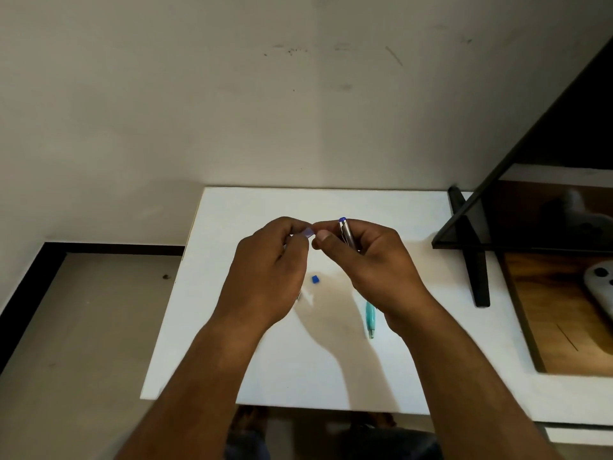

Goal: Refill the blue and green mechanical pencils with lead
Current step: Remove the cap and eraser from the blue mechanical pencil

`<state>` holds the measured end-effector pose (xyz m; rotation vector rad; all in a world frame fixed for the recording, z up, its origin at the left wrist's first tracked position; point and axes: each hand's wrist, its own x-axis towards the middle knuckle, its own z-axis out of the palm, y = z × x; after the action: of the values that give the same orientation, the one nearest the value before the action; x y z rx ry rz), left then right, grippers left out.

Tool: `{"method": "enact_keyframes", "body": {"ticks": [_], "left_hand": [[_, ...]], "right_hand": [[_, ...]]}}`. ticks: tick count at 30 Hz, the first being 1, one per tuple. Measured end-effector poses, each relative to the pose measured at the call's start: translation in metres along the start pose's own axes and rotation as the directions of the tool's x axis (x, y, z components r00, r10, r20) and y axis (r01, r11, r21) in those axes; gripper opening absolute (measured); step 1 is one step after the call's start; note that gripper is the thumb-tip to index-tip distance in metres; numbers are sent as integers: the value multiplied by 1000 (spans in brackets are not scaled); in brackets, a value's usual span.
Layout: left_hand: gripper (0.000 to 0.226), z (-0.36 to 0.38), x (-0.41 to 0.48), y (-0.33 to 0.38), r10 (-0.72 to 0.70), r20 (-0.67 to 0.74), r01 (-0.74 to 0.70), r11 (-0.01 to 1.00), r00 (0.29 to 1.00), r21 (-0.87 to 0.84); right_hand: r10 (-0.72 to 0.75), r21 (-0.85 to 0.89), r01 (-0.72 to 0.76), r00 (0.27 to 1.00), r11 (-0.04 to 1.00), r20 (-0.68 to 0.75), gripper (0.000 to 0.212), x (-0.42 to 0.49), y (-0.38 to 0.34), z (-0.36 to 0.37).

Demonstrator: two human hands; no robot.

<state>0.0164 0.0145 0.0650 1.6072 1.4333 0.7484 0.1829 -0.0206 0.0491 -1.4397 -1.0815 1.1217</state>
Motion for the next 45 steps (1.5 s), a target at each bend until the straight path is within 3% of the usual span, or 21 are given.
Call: {"method": "enact_keyframes", "body": {"ticks": [6, 17, 29, 33, 45], "left_hand": [[4, -2, 1, -1, -3, -32, 6, 997, 999, 78], [9, -14, 4, 10, 31, -77, -35, 998, 997, -56], [10, -15, 3, 10, 73, -117, -72, 997, 990, 17], [23, -17, 3, 11, 90, -125, -87, 996, 988, 28], [3, -18, 4, 5, 93, -108, -81, 990, 990, 112]], "right_hand": [[9, 2, -9, 1000, 1000, -1, 14, 0, 2, 1], [225, 183, -238, 970, 954, 88, 18, 4, 6, -4], [282, 272, -307, 951, 912, 126, 20, 3, 5, -5], [290, 255, -317, 947, 913, 138, 20, 4, 5, -5], [320, 366, -384, 921, 848, 224, 21, 4, 4, -4]]}}
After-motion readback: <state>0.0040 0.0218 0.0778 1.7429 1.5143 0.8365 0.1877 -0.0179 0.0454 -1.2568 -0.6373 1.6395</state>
